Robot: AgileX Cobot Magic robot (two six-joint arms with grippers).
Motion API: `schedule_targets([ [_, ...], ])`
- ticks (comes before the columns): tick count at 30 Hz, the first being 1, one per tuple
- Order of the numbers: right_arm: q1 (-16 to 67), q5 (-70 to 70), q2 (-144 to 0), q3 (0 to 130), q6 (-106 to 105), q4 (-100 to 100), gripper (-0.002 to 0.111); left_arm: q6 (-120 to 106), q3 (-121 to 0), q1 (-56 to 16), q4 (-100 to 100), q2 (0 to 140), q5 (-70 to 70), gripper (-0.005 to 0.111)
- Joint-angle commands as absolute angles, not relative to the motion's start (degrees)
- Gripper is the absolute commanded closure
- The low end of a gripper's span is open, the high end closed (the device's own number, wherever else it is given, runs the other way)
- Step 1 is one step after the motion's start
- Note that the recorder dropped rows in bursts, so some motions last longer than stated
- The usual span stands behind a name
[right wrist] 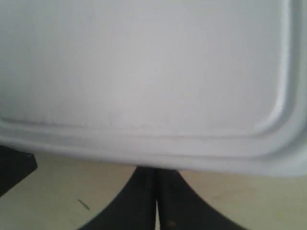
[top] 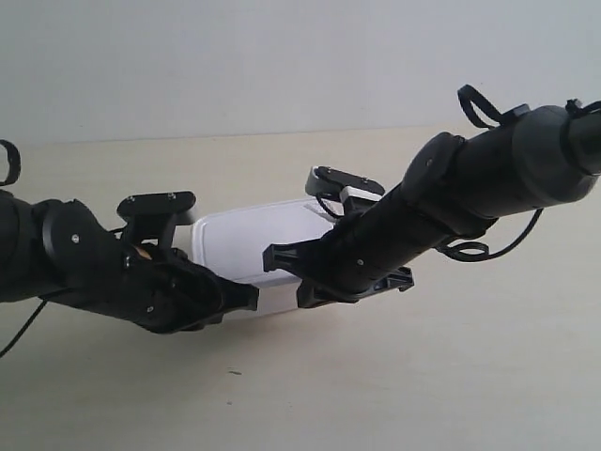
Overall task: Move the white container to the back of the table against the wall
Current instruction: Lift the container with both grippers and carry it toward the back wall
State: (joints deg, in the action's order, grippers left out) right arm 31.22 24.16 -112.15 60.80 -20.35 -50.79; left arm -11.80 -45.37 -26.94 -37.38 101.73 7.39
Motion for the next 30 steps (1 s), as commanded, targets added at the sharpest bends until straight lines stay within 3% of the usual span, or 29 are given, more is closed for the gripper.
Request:
schedule_targets([
  [1, 31.19, 22.98, -114.57, 63.93, -20.81, -50.64, 0.108, -11.96, -49.78, -25.08, -34.63, 104.77, 8.18, 0.107],
  [13, 25.52, 25.19, -120.34, 74.75, -18.88, -50.5, 0.108, -11.83, -57.6, -24.48, -28.62, 110.48, 4.79, 0.107],
  [30, 25.35, 26.33, -126.95, 84.49, -18.87, -50.41, 0.108, -11.71, -63.31, -19.91, -26.11, 114.72, 3.66, 0.107],
])
